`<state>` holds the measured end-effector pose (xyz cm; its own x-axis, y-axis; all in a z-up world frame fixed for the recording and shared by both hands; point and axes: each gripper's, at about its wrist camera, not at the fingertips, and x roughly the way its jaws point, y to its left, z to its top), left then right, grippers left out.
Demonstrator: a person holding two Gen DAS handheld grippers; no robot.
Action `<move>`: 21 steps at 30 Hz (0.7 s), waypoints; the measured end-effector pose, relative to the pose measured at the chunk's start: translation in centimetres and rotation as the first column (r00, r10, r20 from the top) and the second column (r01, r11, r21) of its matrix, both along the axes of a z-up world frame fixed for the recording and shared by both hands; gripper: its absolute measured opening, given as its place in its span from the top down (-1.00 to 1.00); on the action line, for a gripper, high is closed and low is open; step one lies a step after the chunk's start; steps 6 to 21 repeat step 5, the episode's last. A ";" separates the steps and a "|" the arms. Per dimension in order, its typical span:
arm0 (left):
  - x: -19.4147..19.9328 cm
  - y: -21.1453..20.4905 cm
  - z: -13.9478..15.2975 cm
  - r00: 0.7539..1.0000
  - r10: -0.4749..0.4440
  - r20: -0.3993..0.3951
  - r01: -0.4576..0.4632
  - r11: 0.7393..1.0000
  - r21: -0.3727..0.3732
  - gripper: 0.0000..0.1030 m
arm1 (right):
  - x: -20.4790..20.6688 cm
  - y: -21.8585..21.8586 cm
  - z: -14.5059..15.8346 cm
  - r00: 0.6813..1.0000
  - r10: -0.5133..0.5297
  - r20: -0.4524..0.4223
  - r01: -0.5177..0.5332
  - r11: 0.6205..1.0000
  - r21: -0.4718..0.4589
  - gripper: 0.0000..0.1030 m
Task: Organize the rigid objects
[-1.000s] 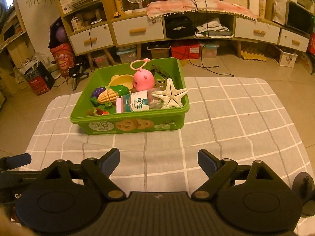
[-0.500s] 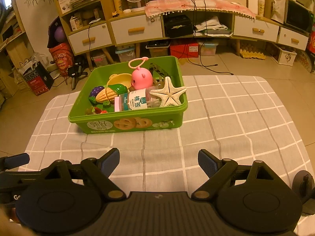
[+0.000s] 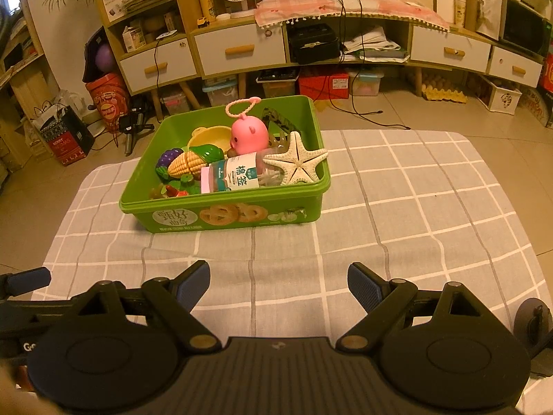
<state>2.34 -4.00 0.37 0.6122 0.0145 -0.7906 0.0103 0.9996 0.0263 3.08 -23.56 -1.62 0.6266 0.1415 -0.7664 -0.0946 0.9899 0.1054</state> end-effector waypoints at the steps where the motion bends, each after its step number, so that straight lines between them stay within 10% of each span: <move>1: 0.0 0.0 0.0 1.000 -0.003 -0.002 0.003 1.000 0.000 -0.96 | 0.0 0.0 0.0 1.000 0.001 0.000 -0.001 1.000 0.000 -0.22; 21: -0.1 0.1 -1.0 1.000 -0.002 -0.010 0.002 1.000 -0.001 -0.96 | -0.2 0.0 -0.9 1.000 -0.002 -0.007 0.002 1.000 -0.021 -0.37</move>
